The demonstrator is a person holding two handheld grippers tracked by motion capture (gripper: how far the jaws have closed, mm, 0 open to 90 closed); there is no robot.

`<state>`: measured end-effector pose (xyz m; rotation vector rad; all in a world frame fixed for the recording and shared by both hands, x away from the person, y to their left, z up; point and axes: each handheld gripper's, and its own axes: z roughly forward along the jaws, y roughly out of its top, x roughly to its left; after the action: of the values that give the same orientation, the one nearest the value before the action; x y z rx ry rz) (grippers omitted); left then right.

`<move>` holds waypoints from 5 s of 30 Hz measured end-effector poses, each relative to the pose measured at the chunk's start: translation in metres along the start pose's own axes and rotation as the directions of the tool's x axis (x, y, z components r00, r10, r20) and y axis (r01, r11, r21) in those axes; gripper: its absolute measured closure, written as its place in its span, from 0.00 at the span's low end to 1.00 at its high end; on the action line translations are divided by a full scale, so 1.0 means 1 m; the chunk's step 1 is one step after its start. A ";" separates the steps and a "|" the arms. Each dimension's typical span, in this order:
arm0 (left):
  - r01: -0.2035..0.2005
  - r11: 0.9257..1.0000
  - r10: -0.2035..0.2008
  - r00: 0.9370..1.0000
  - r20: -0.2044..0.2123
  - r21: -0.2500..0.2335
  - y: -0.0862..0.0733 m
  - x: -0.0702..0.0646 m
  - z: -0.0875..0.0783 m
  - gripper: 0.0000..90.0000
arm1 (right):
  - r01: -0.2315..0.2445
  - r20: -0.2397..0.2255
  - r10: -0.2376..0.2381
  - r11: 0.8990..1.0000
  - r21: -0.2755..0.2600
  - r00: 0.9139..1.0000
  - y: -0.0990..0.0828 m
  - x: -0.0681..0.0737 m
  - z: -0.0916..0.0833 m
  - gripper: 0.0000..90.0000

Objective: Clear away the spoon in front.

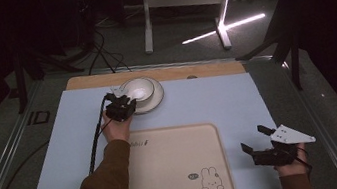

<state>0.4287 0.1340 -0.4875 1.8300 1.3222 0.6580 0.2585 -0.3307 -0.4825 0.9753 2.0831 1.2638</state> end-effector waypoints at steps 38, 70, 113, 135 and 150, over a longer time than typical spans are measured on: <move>0.031 0.996 -0.030 0.999 0.015 -0.086 0.014 0.003 -0.021 0.82 | 0.001 -0.001 -0.001 1.000 0.002 1.000 0.000 0.000 0.000 0.13; 0.049 0.988 -0.044 0.998 0.034 -0.143 0.032 -0.001 -0.040 0.83 | -0.002 0.000 0.002 1.000 0.000 1.000 0.000 0.000 0.000 0.13; 0.050 0.989 -0.051 0.999 -0.003 -0.136 0.023 0.016 -0.096 0.83 | -0.002 0.004 0.002 1.000 -0.001 1.000 0.000 0.000 0.000 0.13; 0.067 0.987 -0.069 0.998 -0.003 -0.145 0.001 0.017 -0.120 0.83 | 0.000 0.001 0.000 1.000 0.001 1.000 0.000 0.000 0.000 0.13; 0.070 0.986 -0.071 0.997 -0.001 -0.149 -0.014 0.012 -0.129 0.83 | 0.001 0.001 -0.001 1.000 0.002 1.000 0.000 0.000 0.001 0.13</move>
<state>0.3255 0.1840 -0.4252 1.6554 1.3003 0.7053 0.2588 -0.3302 -0.4830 0.9757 2.0839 1.2612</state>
